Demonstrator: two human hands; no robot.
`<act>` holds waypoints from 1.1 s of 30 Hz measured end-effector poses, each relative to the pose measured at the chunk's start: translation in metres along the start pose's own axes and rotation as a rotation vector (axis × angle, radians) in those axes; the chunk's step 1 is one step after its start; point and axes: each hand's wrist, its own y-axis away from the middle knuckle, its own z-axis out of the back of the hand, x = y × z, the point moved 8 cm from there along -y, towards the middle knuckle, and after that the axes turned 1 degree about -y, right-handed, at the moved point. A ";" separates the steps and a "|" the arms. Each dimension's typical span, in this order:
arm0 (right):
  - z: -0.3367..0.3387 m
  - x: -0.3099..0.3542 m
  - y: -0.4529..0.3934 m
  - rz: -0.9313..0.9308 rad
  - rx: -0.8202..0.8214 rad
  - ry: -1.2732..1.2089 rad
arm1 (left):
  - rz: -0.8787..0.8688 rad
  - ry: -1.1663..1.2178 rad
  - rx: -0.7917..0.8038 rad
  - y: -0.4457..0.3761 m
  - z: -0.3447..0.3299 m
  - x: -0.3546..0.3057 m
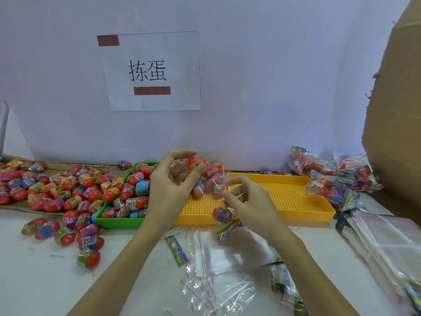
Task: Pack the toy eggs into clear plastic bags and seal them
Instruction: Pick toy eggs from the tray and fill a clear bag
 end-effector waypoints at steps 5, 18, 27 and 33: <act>-0.007 0.008 0.002 0.083 0.045 0.029 | -0.059 -0.096 -0.016 0.003 -0.001 -0.007; 0.000 0.013 0.001 0.123 -0.036 0.066 | -0.260 -0.386 0.111 0.008 -0.018 -0.014; 0.003 0.017 0.003 0.138 -0.050 0.032 | -0.362 -0.635 0.019 0.011 -0.014 -0.018; 0.001 0.018 0.003 0.137 -0.041 0.036 | -0.382 -0.638 0.038 0.012 -0.017 -0.015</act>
